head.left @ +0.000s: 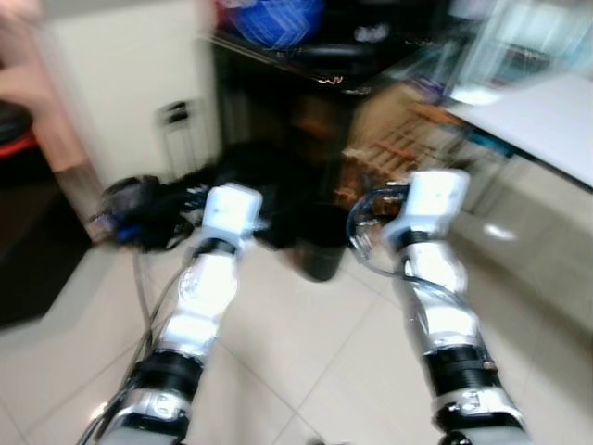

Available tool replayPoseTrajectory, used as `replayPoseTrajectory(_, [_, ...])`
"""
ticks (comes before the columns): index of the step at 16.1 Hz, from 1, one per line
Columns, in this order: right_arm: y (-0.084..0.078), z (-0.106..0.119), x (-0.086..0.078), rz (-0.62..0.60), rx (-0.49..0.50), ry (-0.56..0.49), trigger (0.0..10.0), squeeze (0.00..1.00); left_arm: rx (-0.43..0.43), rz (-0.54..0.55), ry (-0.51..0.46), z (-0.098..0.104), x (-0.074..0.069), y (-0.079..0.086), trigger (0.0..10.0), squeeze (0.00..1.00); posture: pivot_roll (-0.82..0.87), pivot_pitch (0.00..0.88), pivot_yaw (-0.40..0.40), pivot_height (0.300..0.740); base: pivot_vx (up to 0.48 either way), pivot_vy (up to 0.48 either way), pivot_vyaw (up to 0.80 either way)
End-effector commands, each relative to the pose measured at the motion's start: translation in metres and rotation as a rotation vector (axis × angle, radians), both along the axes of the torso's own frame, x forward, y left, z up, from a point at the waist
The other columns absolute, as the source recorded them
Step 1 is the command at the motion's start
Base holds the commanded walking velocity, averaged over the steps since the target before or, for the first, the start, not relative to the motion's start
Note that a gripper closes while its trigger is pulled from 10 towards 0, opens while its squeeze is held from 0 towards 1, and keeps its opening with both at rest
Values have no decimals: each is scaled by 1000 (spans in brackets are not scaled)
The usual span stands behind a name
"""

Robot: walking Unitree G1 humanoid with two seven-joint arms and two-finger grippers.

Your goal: Picking trash to rubbish bin

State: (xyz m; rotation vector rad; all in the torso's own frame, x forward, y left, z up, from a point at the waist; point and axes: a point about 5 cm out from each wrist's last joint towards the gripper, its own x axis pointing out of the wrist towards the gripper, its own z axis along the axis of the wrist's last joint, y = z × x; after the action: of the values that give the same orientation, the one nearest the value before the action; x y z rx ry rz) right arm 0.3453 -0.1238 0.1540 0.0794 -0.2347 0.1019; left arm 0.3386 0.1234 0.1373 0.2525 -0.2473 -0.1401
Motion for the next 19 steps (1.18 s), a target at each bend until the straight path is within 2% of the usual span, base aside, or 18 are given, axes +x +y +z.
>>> replayPoseTrajectory(1, [-8,2,1,-25,3,-3,10000,0,-8,-23,-11,5,1,-9,10000,0,30,24,24,740,0,0,-800])
replayPoseTrajectory(7, [-8,2,1,-21,0,-4,10000,0,-9,-25,-17,6,2,-9,10000,0,27,14,22,740,0,0,-800])
replayPoseTrajectory(14, [-6,-1,-2,-16,-5,8,10000,0,-7,-17,-3,3,-1,-7,10000,0,30,46,20,740,0,0,-800])
replayPoseTrajectory(19, [-5,-4,-4,-17,-15,15,10000,0,-2,24,33,0,2,-3,10000,0,25,51,26,740,72,0,0])
